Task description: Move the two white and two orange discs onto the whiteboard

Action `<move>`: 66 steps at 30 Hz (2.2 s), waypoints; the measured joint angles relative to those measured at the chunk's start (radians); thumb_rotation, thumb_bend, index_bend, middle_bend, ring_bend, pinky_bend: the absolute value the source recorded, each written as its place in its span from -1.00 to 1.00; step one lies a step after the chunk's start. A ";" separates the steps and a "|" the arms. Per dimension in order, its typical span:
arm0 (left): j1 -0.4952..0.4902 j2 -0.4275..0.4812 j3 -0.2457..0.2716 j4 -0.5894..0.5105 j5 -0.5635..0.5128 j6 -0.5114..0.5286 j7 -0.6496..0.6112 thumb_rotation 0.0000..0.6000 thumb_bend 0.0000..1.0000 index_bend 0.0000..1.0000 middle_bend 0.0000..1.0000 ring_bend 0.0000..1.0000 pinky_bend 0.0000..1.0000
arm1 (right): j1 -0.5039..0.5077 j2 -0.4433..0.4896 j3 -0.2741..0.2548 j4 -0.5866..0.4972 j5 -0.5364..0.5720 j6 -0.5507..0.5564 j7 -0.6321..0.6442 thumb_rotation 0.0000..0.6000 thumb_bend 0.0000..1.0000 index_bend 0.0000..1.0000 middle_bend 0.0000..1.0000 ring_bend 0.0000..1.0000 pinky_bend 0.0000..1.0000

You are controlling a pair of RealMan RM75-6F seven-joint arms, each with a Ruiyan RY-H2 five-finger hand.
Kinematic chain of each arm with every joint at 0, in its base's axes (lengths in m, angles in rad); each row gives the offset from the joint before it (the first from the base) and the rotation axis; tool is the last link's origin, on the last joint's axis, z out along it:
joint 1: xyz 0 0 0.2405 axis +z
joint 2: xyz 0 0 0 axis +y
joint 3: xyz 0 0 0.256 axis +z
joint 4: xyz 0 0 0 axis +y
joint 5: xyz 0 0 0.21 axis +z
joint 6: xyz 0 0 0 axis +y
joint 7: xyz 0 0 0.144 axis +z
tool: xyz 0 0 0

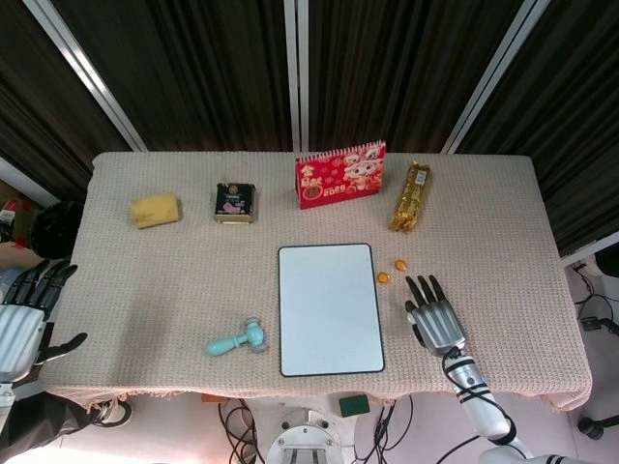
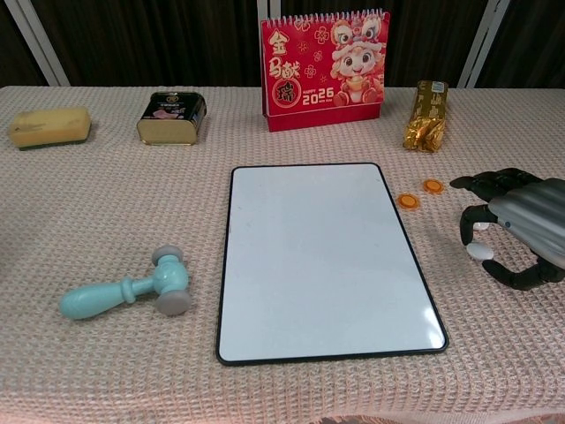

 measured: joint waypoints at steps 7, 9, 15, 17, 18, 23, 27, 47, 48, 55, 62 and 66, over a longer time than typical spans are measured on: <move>0.004 0.002 0.000 -0.002 0.003 0.009 0.000 1.00 -0.83 -0.82 -0.86 -1.00 -0.77 | 0.062 -0.031 0.035 -0.029 -0.033 -0.013 -0.028 1.00 -0.11 0.01 -1.00 -1.00 -1.00; 0.005 0.002 0.000 -0.002 0.004 0.012 0.001 1.00 -0.83 -0.82 -0.86 -1.00 -0.77 | 0.083 -0.053 0.046 -0.029 -0.038 -0.026 -0.039 1.00 -0.10 0.01 -1.00 -1.00 -1.00; 0.002 0.003 -0.004 0.006 -0.015 0.001 -0.016 1.00 -0.83 -0.82 -0.86 -1.00 -0.77 | 0.163 -0.159 0.085 0.032 -0.025 -0.089 -0.081 1.00 -0.10 0.01 -1.00 -1.00 -1.00; 0.000 0.003 -0.006 0.010 -0.020 -0.005 -0.021 1.00 -0.83 -0.82 -0.86 -1.00 -0.77 | 0.185 -0.193 0.093 0.061 -0.020 -0.104 -0.092 1.00 -0.10 0.01 -1.00 -1.00 -1.00; -0.002 0.003 -0.007 0.012 -0.022 -0.008 -0.024 1.00 -0.83 -0.82 -0.86 -1.00 -0.77 | 0.196 -0.210 0.097 0.077 -0.019 -0.110 -0.097 1.00 -0.10 0.01 -1.00 -1.00 -1.00; -0.001 0.004 -0.009 0.017 -0.024 -0.005 -0.033 1.00 -0.83 -0.81 -0.86 -1.00 -0.77 | 0.248 -0.295 0.105 0.164 -0.022 -0.133 -0.111 1.00 -0.11 -0.05 -1.00 -1.00 -1.00; -0.001 0.004 -0.010 0.020 -0.027 -0.005 -0.038 1.00 -0.83 -0.81 -0.86 -1.00 -0.77 | 0.265 -0.323 0.104 0.197 -0.027 -0.134 -0.093 1.00 -0.23 -0.53 -1.00 -1.00 -1.00; -0.002 0.001 -0.001 0.003 -0.008 -0.008 -0.009 1.00 -0.83 -0.81 -0.86 -1.00 -0.77 | 0.104 -0.061 0.053 0.089 0.006 0.062 0.015 1.00 -0.30 -0.36 -1.00 -1.00 -1.00; -0.002 0.001 -0.001 0.002 -0.008 -0.007 -0.007 1.00 -0.83 -0.81 -0.86 -1.00 -0.77 | 0.093 -0.049 0.050 0.098 0.022 0.061 0.023 1.00 -0.30 -0.35 -1.00 -1.00 -1.00; -0.002 0.000 -0.001 -0.001 -0.008 -0.008 0.003 1.00 -0.83 -0.82 -0.86 -1.00 -0.77 | 0.073 -0.055 0.032 0.154 0.043 0.044 0.057 1.00 -0.30 -0.34 -1.00 -1.00 -1.00; -0.004 0.000 -0.001 0.002 -0.010 -0.012 -0.004 1.00 -0.83 -0.81 -0.86 -1.00 -0.77 | 0.067 -0.072 0.032 0.185 0.063 0.035 0.051 1.00 -0.30 -0.30 -1.00 -1.00 -1.00; -0.003 0.001 -0.001 0.003 -0.010 -0.010 -0.008 1.00 -0.83 -0.81 -0.86 -1.00 -0.77 | 0.066 -0.078 0.036 0.190 0.079 0.027 0.040 1.00 -0.30 -0.27 -1.00 -1.00 -1.00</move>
